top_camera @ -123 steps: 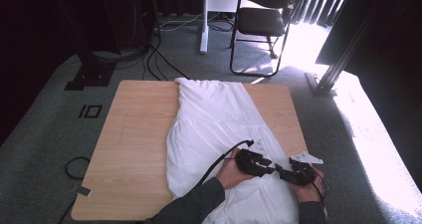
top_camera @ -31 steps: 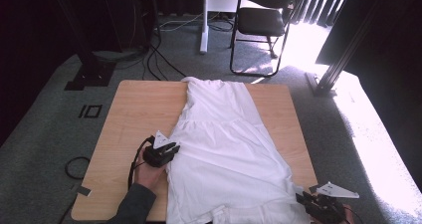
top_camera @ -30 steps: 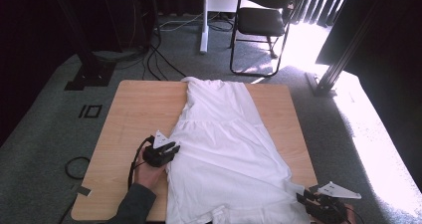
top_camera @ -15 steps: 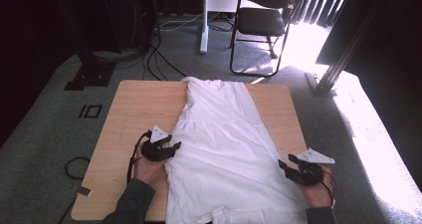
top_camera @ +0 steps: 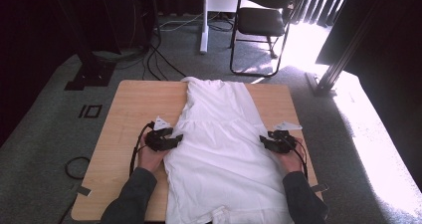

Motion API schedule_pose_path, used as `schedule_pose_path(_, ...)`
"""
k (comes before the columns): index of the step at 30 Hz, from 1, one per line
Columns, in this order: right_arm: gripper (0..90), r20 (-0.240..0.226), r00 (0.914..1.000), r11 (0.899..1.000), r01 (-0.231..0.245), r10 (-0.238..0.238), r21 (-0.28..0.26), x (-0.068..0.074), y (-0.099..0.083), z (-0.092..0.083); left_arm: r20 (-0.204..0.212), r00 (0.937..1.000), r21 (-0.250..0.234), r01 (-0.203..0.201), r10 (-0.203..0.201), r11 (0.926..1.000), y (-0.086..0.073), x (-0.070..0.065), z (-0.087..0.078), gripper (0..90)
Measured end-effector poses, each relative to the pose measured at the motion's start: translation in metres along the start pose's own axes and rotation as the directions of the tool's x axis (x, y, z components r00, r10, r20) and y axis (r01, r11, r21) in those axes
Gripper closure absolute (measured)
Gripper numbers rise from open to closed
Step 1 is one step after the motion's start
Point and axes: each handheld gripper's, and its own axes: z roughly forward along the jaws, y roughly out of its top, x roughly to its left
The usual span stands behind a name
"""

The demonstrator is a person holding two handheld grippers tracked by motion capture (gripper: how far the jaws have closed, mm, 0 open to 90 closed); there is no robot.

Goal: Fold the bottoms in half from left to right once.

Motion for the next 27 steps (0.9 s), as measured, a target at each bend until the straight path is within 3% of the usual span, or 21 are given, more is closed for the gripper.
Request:
schedule_pose_path(4,51.3,-0.001,0.9999,1.000,-0.010,0.010,0.015,-0.004,0.010,0.019,0.008,0.9998,0.025,0.016,-0.016,0.9996,0.001,0.003,0.010,42.5)
schedule_pose_path(7,50.6,-0.019,0.9993,0.999,-0.031,0.032,0.028,-0.007,0.013,0.029,0.009,0.9998,0.056,0.014,-0.015,0.9983,0.002,0.003,0.017,42.5)
schedule_pose_path(8,50.3,-0.033,0.9987,0.998,-0.037,0.038,0.045,-0.006,0.014,0.040,0.014,0.9997,0.076,0.018,-0.019,0.9969,0.001,0.003,0.023,43.5)
schedule_pose_path(11,55.3,-0.029,0.9991,0.997,-0.029,0.031,0.072,-0.004,0.013,0.046,0.033,0.9993,0.109,0.014,-0.018,0.9939,-0.002,0.003,0.027,47.6)
schedule_pose_path(12,55.3,-0.029,0.9991,0.997,-0.029,0.031,0.072,-0.004,0.013,0.046,0.033,0.9993,0.109,0.014,-0.018,0.9939,-0.002,0.003,0.027,65.9)
schedule_pose_path(13,69.7,-0.064,0.9976,0.997,-0.020,0.025,0.075,0.000,0.011,0.048,0.028,0.9994,0.115,-0.022,0.019,0.9931,-0.002,0.000,0.026,65.9)
schedule_pose_path(14,86.8,-0.044,0.9990,0.996,-0.009,0.013,0.084,0.005,0.010,0.045,0.025,0.9988,0.117,-0.044,0.042,0.9921,-0.001,-0.003,0.022,82.5)
schedule_pose_path(17,89.0,-0.044,0.9989,0.996,-0.013,0.017,0.089,0.007,0.008,0.038,0.015,0.9971,0.121,-0.076,0.075,0.9897,-0.002,-0.007,0.012,85.4)
schedule_pose_path(20,89.0,-0.040,0.9992,0.995,0.006,-0.001,0.103,0.011,0.001,0.028,0.012,0.9975,0.122,-0.071,0.070,0.9900,-0.007,-0.008,0.004,85.5)
schedule_pose_path(22,89.0,-0.040,0.9992,0.995,0.010,-0.006,0.101,0.015,-0.006,0.020,0.001,0.9983,0.106,-0.059,0.059,0.9926,-0.019,-0.013,-0.011,85.4)
schedule_pose_path(24,89.0,-0.052,0.9986,0.995,0.008,-0.003,0.100,0.019,-0.014,0.012,0.004,0.9985,0.104,-0.055,0.055,0.9931,-0.023,-0.015,-0.015,85.5)
schedule_pose_path(25,89.0,-0.056,0.9984,0.995,0.017,-0.012,0.096,0.023,-0.019,0.005,0.004,0.9980,0.099,-0.063,0.063,0.9931,-0.034,-0.022,-0.028,85.5)
schedule_pose_path(27,89.0,-0.057,0.9981,0.995,0.027,-0.022,0.091,0.028,-0.026,-0.007,0.003,0.9974,0.097,-0.072,0.072,0.9927,-0.044,-0.027,-0.038,85.7)
